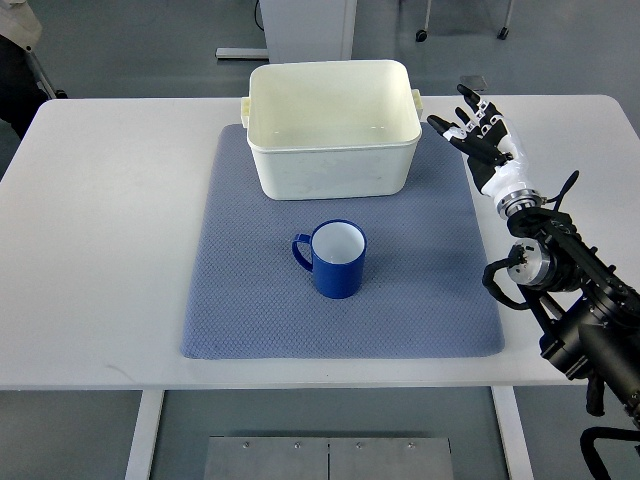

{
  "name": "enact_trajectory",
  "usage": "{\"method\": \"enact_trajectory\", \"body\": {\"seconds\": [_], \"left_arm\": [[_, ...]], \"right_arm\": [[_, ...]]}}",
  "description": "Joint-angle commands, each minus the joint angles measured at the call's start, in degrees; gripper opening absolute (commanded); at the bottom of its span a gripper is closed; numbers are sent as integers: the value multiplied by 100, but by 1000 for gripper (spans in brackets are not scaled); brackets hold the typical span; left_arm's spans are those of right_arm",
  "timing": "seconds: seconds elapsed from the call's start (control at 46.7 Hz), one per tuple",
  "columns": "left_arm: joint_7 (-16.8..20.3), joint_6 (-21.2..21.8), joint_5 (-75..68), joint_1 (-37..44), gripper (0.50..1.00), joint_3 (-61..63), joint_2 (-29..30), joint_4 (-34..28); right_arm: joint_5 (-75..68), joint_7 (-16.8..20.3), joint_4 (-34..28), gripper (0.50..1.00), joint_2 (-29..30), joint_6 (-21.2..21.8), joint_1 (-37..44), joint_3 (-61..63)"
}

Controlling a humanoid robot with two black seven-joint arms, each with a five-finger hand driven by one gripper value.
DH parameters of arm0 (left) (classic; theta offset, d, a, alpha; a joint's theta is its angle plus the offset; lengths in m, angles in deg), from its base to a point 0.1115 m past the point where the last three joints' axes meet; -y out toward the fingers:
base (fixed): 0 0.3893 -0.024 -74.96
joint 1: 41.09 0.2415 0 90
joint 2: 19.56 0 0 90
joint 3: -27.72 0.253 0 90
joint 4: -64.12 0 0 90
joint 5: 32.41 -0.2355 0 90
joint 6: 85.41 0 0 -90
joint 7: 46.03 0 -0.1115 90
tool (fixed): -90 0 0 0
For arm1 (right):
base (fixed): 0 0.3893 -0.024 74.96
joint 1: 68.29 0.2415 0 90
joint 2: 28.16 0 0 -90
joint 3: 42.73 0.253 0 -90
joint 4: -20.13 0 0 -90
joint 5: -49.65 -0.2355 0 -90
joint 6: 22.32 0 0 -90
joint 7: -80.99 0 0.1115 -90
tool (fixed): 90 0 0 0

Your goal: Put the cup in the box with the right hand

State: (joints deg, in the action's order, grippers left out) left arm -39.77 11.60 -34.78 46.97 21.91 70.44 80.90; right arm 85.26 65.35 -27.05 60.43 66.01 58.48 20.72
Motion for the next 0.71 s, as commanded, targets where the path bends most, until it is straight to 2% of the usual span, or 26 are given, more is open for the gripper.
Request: {"method": "enact_trajectory", "body": {"seconds": [0.0, 0.685], "left_arm": [[-2, -7, 0, -8, 1000, 0, 0, 0], [-2, 10, 0, 1, 1000, -9, 0, -9]], "right_arm": [[-1, 0, 8, 1000, 9, -9, 6, 0], [-1, -9, 8, 1000, 0, 0, 6, 9]]}}
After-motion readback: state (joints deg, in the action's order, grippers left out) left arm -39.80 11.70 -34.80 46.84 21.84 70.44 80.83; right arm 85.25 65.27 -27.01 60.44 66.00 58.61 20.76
